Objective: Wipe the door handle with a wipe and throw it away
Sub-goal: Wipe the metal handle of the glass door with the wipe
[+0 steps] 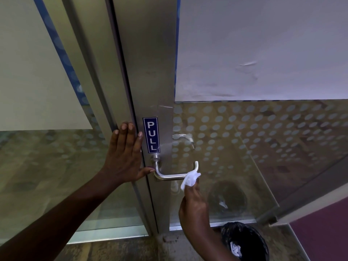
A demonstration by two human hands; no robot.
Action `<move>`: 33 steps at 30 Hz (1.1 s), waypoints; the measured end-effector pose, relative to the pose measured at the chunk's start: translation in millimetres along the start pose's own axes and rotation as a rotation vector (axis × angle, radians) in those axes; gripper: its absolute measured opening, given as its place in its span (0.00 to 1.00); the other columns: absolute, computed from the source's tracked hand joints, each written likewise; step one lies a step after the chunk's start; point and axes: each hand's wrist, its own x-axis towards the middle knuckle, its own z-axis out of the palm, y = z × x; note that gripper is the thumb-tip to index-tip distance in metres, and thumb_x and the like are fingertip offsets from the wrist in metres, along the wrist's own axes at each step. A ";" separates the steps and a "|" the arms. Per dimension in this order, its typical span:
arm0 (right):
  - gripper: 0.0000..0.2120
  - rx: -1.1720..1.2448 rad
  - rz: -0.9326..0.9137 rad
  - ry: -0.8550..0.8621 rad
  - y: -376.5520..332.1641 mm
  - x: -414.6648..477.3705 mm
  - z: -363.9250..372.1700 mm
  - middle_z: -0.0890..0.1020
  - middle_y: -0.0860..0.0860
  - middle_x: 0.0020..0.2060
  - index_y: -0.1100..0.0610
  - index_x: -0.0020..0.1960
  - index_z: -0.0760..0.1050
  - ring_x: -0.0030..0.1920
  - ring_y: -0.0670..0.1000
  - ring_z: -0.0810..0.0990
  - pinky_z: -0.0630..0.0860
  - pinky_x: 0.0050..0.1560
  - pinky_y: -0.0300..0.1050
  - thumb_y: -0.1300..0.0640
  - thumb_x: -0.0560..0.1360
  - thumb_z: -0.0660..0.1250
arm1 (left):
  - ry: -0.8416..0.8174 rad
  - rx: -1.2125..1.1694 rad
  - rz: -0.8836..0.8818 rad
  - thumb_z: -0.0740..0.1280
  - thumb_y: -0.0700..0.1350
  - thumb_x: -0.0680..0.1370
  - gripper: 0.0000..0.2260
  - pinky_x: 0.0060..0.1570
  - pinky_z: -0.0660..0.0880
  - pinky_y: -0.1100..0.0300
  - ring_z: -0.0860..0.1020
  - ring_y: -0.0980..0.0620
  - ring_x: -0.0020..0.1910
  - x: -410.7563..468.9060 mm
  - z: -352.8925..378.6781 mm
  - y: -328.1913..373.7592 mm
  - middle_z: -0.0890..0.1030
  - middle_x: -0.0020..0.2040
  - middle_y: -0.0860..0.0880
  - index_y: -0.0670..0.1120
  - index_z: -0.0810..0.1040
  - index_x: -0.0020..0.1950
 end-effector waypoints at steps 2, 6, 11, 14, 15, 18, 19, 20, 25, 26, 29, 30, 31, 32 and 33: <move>0.29 -0.001 -0.080 -0.020 -4.1 -9.6 4.8 0.77 0.63 0.57 0.65 0.74 0.53 0.57 0.56 0.78 0.66 0.67 0.40 0.76 0.74 0.48 | -0.005 -0.003 -0.002 0.44 0.71 0.77 0.44 0.76 0.41 0.42 0.43 0.36 0.78 -0.5 -0.2 -0.4 0.42 0.79 0.36 0.36 0.48 0.78; 0.18 0.084 -0.277 0.032 -21.0 -17.0 5.0 0.69 0.66 0.68 0.69 0.70 0.59 0.71 0.59 0.66 0.67 0.68 0.50 0.63 0.83 0.47 | -0.025 -0.027 0.007 0.41 0.71 0.77 0.44 0.76 0.40 0.43 0.41 0.37 0.78 0.1 -1.9 -2.0 0.40 0.79 0.36 0.36 0.46 0.78; 0.20 -0.080 -0.356 0.078 -23.1 18.4 8.2 0.71 0.69 0.65 0.71 0.66 0.68 0.69 0.63 0.68 0.68 0.68 0.54 0.68 0.81 0.45 | -0.037 -0.077 0.017 0.40 0.72 0.76 0.45 0.76 0.39 0.43 0.40 0.39 0.78 1.0 -4.8 -2.8 0.39 0.79 0.38 0.37 0.44 0.78; 0.16 -0.227 -0.570 -0.058 -14.7 32.2 25.3 0.72 0.67 0.65 0.71 0.63 0.72 0.69 0.64 0.68 0.68 0.67 0.57 0.68 0.81 0.51 | -0.049 -0.108 0.008 0.38 0.72 0.76 0.45 0.76 0.40 0.43 0.42 0.38 0.78 -0.6 -5.2 -2.6 0.41 0.79 0.38 0.38 0.45 0.78; 0.13 -0.259 -0.661 -0.091 -10.9 36.1 31.7 0.74 0.67 0.64 0.71 0.61 0.74 0.68 0.64 0.69 0.69 0.66 0.58 0.69 0.80 0.56 | -0.051 -0.112 0.006 0.38 0.72 0.76 0.44 0.76 0.41 0.43 0.43 0.38 0.78 -1.0 -5.2 -2.8 0.41 0.79 0.38 0.38 0.46 0.78; 0.11 -0.303 -0.867 -0.148 -6.3 45.9 44.2 0.78 0.65 0.60 0.70 0.57 0.77 0.66 0.65 0.71 0.67 0.67 0.60 0.68 0.77 0.62 | -0.058 -0.101 0.010 0.38 0.71 0.77 0.44 0.76 0.42 0.42 0.44 0.37 0.78 -1.9 -4.1 -2.8 0.43 0.79 0.37 0.37 0.47 0.78; 0.12 -0.305 -0.902 -0.171 -5.9 47.0 45.2 0.79 0.65 0.59 0.70 0.57 0.76 0.66 0.65 0.71 0.65 0.68 0.59 0.68 0.77 0.62 | -0.060 -0.095 0.011 0.38 0.70 0.77 0.44 0.76 0.42 0.42 0.45 0.36 0.78 -2.0 -3.9 -2.7 0.43 0.79 0.37 0.36 0.47 0.78; 0.13 -0.304 -0.927 -0.193 -4.6 47.7 44.2 0.79 0.64 0.59 0.71 0.59 0.76 0.66 0.65 0.71 0.64 0.69 0.59 0.68 0.76 0.61 | -0.062 -0.089 0.012 0.38 0.70 0.77 0.44 0.76 0.42 0.42 0.45 0.36 0.78 -1.9 -3.8 -2.5 0.43 0.79 0.36 0.36 0.48 0.78; 0.14 -0.304 -1.037 -0.201 9.7 59.9 18.7 0.80 0.63 0.58 0.71 0.58 0.76 0.65 0.61 0.73 0.63 0.71 0.53 0.67 0.74 0.64 | -0.048 -0.096 0.014 0.38 0.71 0.76 0.44 0.76 0.41 0.43 0.43 0.38 0.78 -0.2 -4.0 -1.7 0.41 0.79 0.37 0.38 0.45 0.78; 0.14 -0.293 -1.046 -0.206 13.5 62.5 13.8 0.80 0.62 0.59 0.71 0.58 0.76 0.65 0.61 0.73 0.64 0.70 0.52 0.67 0.75 0.64 | -0.042 -0.095 0.013 0.38 0.71 0.76 0.44 0.76 0.41 0.43 0.43 0.38 0.78 0.4 -4.2 -1.2 0.41 0.79 0.37 0.38 0.45 0.78; 0.16 -0.256 -1.048 -0.266 26.7 64.5 2.0 0.78 0.63 0.61 0.71 0.62 0.74 0.66 0.60 0.72 0.65 0.70 0.52 0.66 0.75 0.65 | -0.034 -0.095 0.015 0.38 0.71 0.76 0.44 0.76 0.40 0.43 0.42 0.38 0.78 0.6 -4.0 -1.8 0.41 0.79 0.38 0.38 0.45 0.78; 0.16 -0.249 -1.051 -0.282 31.7 64.6 -3.2 0.78 0.62 0.61 0.70 0.63 0.73 0.66 0.59 0.72 0.66 0.69 0.53 0.67 0.76 0.65 | -0.039 -0.097 0.014 0.38 0.72 0.76 0.44 0.76 0.40 0.43 0.42 0.38 0.78 0.5 -4.0 -1.4 0.41 0.79 0.38 0.38 0.45 0.78; 0.16 -0.244 -1.045 -0.298 35.7 64.5 -9.5 0.78 0.62 0.61 0.70 0.63 0.73 0.67 0.59 0.72 0.68 0.68 0.54 0.67 0.76 0.64 | -0.043 -0.095 0.011 0.38 0.72 0.76 0.44 0.76 0.40 0.43 0.41 0.38 0.78 0.5 -3.7 -0.9 0.40 0.79 0.38 0.38 0.45 0.78; 0.16 -0.243 -1.038 -0.301 39.7 65.3 -15.2 0.78 0.61 0.61 0.70 0.63 0.72 0.67 0.59 0.72 0.69 0.66 0.54 0.67 0.77 0.63 | -0.048 -0.094 0.009 0.38 0.72 0.76 0.44 0.76 0.40 0.42 0.41 0.38 0.78 0.5 -3.7 -0.6 0.40 0.79 0.38 0.38 0.46 0.78; 0.16 -0.256 -1.023 -0.293 45.6 64.9 -23.9 0.78 0.61 0.61 0.70 0.63 0.73 0.66 0.59 0.72 0.70 0.66 0.54 0.66 0.77 0.63 | -0.051 -0.102 0.011 0.38 0.72 0.76 0.44 0.76 0.40 0.42 0.42 0.37 0.78 2.0 -2.9 3.2 0.41 0.79 0.37 0.38 0.46 0.78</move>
